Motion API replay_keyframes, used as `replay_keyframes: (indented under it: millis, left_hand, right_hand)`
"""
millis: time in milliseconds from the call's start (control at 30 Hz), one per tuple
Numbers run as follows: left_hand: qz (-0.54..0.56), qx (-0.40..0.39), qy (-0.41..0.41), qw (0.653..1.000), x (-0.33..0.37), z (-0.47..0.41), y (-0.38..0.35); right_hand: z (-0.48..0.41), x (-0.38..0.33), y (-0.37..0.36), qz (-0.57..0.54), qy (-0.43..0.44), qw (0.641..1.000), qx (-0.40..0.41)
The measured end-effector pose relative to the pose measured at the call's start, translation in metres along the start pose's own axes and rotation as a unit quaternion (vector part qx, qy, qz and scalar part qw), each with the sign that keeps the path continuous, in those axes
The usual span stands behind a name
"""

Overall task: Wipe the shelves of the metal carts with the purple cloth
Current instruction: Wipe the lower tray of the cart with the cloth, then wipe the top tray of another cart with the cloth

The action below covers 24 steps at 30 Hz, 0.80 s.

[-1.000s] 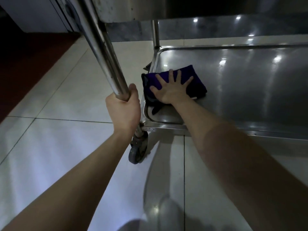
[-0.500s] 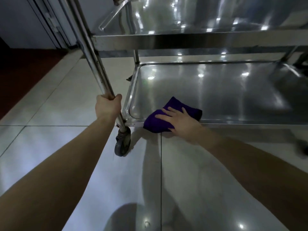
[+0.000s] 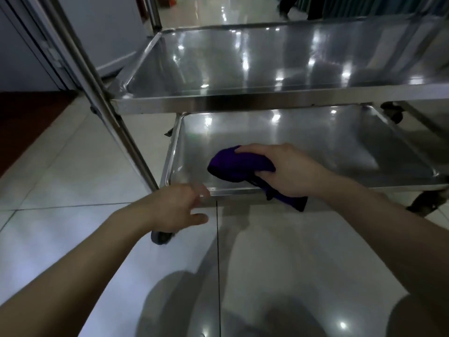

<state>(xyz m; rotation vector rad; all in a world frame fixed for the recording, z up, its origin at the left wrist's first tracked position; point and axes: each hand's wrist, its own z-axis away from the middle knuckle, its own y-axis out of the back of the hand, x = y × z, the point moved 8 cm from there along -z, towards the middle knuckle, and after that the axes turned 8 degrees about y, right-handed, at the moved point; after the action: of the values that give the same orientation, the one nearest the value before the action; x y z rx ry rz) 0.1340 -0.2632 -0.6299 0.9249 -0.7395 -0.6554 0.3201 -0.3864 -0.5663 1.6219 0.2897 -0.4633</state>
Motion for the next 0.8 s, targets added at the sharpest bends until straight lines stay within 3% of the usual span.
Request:
replay_keyframes:
  millis: [67,167,267,400,533,667,800]
  left_hand:
    - [0.01,0.012,-0.015,1.0,0.007,0.002,0.008]
    - [0.212,0.02,-0.026,0.977,0.019,0.009,0.037]
    - [0.421,0.051,-0.006,0.905,0.023,0.018,0.058]
    - [0.552,0.075,0.048,0.829,0.039,0.029,0.054]
    - [0.589,0.084,0.104,0.797,0.059,0.041,0.037]
    - [0.525,0.112,0.171,0.826,0.071,0.064,0.021]
    - [0.499,0.097,0.251,0.824,0.072,0.108,0.009]
  right_hand:
    - [0.003,-0.01,-0.01,-0.012,0.011,1.0,0.007]
    - [-0.002,-0.018,-0.021,-0.049,-0.006,0.998,0.03]
    - [0.003,-0.027,-0.031,-0.111,-0.045,0.991,0.063]
    - [0.025,-0.04,-0.037,-0.188,-0.097,0.975,0.074]
    - [0.051,-0.055,-0.035,-0.219,-0.143,0.961,0.088]
    - [0.08,-0.09,-0.045,-0.32,-0.156,0.933,0.052]
    - [0.117,-0.108,-0.061,-0.376,-0.192,0.905,-0.056]
